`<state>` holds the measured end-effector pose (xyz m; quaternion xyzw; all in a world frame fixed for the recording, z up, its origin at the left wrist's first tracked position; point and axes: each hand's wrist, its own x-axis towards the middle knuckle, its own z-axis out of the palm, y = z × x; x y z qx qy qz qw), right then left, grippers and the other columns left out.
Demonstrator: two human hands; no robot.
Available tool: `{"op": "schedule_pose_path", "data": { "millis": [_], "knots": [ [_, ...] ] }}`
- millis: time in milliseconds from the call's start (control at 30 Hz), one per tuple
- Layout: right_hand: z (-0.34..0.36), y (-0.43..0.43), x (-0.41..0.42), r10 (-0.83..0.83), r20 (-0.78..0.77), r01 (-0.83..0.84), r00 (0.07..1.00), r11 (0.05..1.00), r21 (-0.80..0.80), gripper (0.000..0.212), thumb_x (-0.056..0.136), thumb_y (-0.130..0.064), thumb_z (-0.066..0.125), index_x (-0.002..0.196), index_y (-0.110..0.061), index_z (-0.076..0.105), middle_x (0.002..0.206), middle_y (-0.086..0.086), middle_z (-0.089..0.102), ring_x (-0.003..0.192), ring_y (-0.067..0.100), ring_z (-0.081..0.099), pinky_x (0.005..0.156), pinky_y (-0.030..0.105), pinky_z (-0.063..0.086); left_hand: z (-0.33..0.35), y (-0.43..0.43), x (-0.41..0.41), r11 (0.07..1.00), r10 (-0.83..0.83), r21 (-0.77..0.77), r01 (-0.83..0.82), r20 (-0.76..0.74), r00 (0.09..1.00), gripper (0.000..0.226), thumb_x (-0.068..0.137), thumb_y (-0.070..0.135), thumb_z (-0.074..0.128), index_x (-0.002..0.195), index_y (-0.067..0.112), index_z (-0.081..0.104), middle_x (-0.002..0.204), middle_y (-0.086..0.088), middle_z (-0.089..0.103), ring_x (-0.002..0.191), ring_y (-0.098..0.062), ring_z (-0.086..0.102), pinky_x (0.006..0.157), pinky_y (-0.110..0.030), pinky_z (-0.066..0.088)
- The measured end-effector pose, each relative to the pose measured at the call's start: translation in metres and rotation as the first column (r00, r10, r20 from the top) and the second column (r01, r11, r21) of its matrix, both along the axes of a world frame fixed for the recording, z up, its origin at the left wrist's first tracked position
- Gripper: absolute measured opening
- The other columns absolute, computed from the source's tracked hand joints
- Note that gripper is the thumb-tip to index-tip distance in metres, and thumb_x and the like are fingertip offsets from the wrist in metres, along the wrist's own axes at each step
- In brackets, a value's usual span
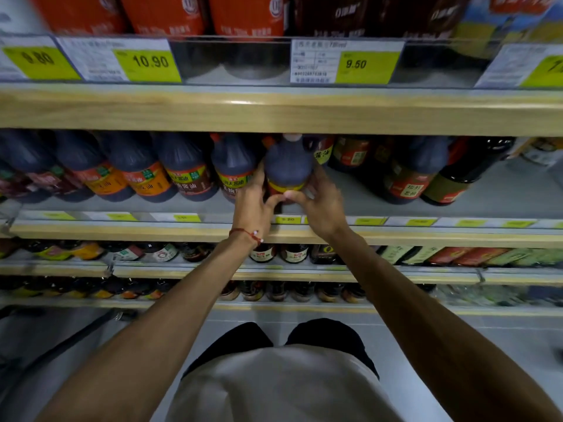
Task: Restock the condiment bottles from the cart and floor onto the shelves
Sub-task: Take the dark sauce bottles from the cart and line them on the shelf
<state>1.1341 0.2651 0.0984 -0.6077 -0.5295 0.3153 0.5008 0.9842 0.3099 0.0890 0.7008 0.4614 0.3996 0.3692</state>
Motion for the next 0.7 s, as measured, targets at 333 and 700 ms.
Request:
{"op": "schedule_pose_path", "data": {
  "millis": [333, 700],
  "knots": [
    [0.004, 0.007, -0.007, -0.057, 0.107, 0.057, 0.993, 0.998, 0.003, 0.089, 0.083, -0.058, 0.073, 0.155, -0.017, 0.042, 0.135, 0.000, 0.069, 0.125, 0.018, 0.066, 0.101, 0.047, 0.056, -0.007, 0.001, -0.002, 0.993, 0.115, 0.028, -0.117, 0.064, 0.991, 0.068, 0.085, 0.031, 0.078, 0.148, 0.023, 0.052, 0.128, 0.001, 0.070, 0.122, -0.013, 0.065, 0.106, -0.044, 0.053],
    [0.018, -0.030, -0.063, -0.175, 0.205, 0.164, 0.963, 0.984, 0.068, 0.031, 0.094, -0.018, 0.073, 0.123, -0.009, 0.066, 0.114, 0.006, 0.073, 0.104, 0.019, 0.070, 0.093, 0.041, 0.058, 0.015, -0.024, -0.050, 0.910, 0.398, 0.060, -0.411, 0.159, 0.904, 0.037, 0.083, 0.006, 0.081, 0.115, 0.004, 0.062, 0.104, -0.006, 0.068, 0.092, -0.013, 0.068, 0.083, -0.016, 0.054]
  ]
}}
